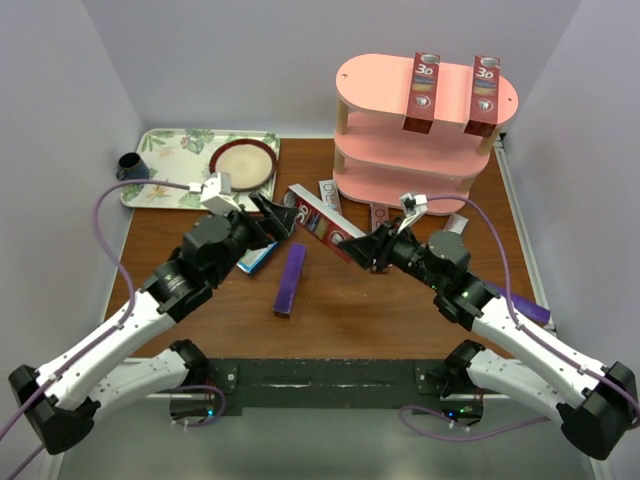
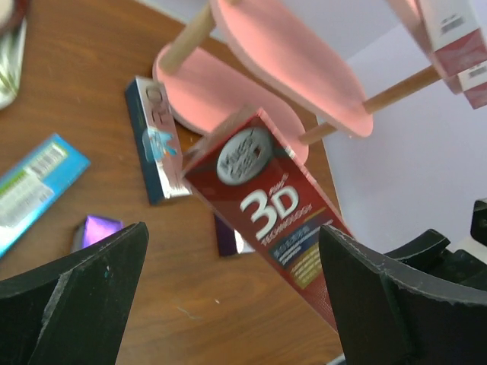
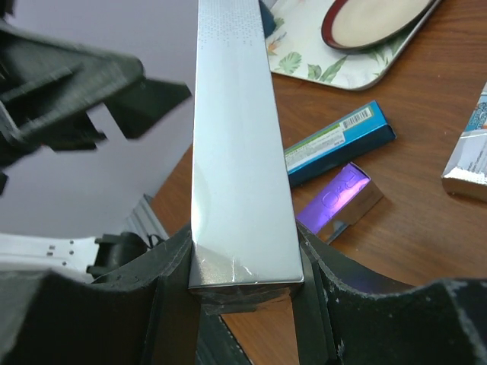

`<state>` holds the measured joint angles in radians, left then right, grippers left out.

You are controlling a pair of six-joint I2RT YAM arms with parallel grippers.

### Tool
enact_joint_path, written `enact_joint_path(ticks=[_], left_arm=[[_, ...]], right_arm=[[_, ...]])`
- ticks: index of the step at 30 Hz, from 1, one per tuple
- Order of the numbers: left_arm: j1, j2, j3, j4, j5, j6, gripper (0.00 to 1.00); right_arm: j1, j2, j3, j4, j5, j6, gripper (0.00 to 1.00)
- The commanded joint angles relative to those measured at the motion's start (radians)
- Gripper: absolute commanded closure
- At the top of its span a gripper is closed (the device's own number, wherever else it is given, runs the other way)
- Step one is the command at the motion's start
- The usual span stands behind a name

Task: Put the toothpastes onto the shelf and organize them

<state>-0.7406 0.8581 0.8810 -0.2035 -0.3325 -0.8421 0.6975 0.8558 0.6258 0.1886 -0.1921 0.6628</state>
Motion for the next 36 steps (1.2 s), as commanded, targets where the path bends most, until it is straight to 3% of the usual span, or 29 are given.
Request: enact_joint_path(ticks=[1,10,18,22,25,29,33,36], left_arm=[[-0.065,0.004,-0.020,0.137,-0.072,-0.198,0.00],[-0.235,0.143,0.018,0.178,-0.256,-0.343,0.01],[-0.330,0.278,0.128,0.092,-0.393,-0.416,0.12],[-0.347,0.315,0.168,0.032,-0.415,-0.433,0.26],[-0.356,0.317,0.190,-0.003,-0.436,-0.443,0.30],[-0.361,0.329,0.196,-0.005,-0.439,-0.433,0.47],[-0.362,0.340,0.225,-0.020,-0.438,-0.387,0.74],[-0.361,0.337,0.245,-0.046,-0.450,-0.351,0.87]], right_arm=[[0.026,-0.024,-0.011,0.173,0.118,0.104,0.91],[0.080,0.034,0.003,0.192,0.134,0.061,0.90],[0.120,0.051,0.023,0.167,0.178,0.005,0.89],[0.131,0.049,0.028,0.149,0.189,-0.017,0.88],[0.132,0.043,0.025,0.129,0.213,-0.032,0.87],[0.134,0.046,0.023,0.120,0.224,-0.046,0.85],[0.137,0.052,0.029,0.115,0.195,-0.052,0.73],[0.137,0.048,0.031,0.103,0.194,-0.058,0.60]])
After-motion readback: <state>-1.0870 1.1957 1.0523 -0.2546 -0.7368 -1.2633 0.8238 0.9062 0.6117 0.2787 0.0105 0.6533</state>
